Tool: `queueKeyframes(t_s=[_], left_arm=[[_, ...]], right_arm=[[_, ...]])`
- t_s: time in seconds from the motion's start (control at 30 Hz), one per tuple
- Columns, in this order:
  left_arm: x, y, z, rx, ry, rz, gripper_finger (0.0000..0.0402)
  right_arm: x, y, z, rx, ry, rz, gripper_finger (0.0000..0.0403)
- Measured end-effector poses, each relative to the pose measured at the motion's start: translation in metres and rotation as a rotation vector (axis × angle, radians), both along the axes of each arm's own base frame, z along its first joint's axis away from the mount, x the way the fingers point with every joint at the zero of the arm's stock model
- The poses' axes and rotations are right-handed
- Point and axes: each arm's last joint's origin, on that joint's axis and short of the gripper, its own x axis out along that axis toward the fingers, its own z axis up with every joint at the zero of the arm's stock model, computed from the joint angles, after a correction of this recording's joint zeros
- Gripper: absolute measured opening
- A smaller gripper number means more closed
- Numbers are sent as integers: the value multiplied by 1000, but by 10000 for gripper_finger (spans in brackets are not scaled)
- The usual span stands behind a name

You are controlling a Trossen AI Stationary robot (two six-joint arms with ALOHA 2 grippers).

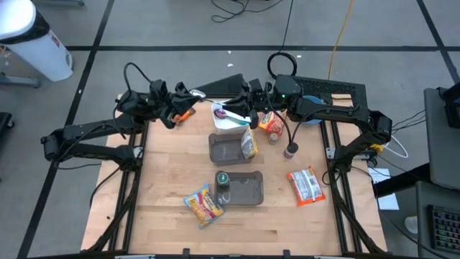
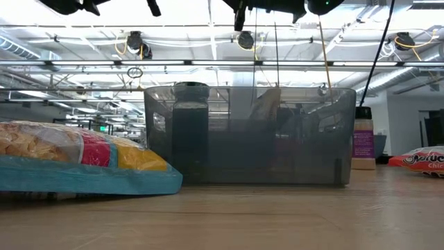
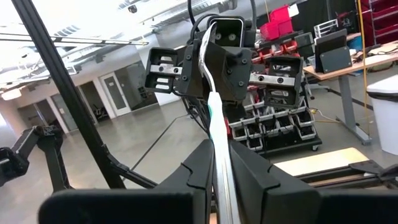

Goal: Pick & Place Food Item
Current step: Put the blue patterned spoon into the white bin

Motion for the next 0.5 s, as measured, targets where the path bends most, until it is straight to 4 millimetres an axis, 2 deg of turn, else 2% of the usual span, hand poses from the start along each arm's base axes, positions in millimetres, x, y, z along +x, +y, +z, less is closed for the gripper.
queueKeyframes(t_s=[0.1, 0.23, 0.5], left_arm=[[0, 0, 0, 10, 3, -10, 7], [0, 0, 0, 14, 6, -12, 12], [2, 0, -4, -7, 58, -68, 11]], right_arm=[[0, 0, 0, -1, 0, 0, 36], [-2, -3, 0, 16, 4, -5, 66], [-13, -21, 5, 52, -1, 15, 174]])
